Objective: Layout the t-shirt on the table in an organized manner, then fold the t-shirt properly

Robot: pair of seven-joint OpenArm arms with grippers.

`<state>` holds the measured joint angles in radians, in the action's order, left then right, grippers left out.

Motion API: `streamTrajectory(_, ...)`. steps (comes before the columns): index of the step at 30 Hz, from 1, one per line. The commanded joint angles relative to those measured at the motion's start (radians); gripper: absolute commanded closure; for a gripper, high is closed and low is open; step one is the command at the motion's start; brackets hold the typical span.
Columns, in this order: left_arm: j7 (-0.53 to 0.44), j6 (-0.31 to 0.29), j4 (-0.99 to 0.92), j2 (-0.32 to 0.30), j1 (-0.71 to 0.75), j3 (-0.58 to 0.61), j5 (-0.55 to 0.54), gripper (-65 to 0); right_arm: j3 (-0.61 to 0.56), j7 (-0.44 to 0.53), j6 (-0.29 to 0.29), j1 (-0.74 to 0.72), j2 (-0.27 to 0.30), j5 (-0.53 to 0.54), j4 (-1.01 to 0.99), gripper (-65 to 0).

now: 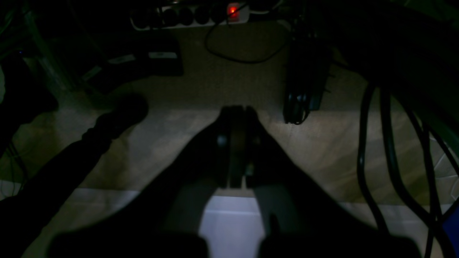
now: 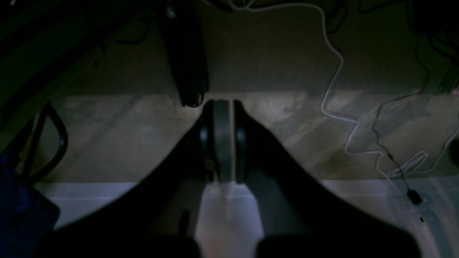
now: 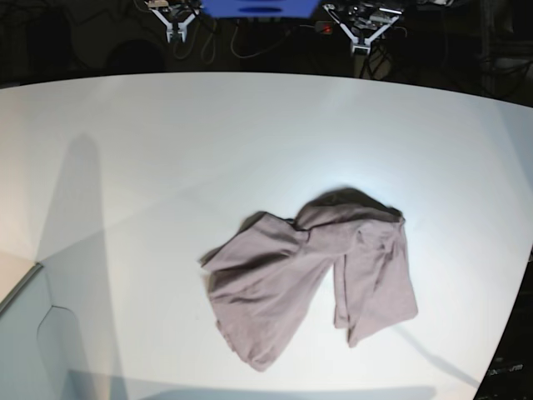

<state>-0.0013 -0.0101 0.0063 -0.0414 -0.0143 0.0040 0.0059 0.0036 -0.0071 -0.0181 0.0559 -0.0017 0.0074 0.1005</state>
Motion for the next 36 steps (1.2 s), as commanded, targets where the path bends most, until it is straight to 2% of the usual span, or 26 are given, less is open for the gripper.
streamTrajectory(1,0.001,0.006,-0.001,-0.004,0.001,0.003,-0.001,0.0,0.0,-0.003,0.025,0.002,0.001,-0.002,0.003,0.0)
streamTrajectory(36,0.002,0.006,-0.001,-0.004,0.017,0.003,0.001,0.0,-0.001,-0.003,0.025,-0.004,0.001,-0.002,0.008,0.0)
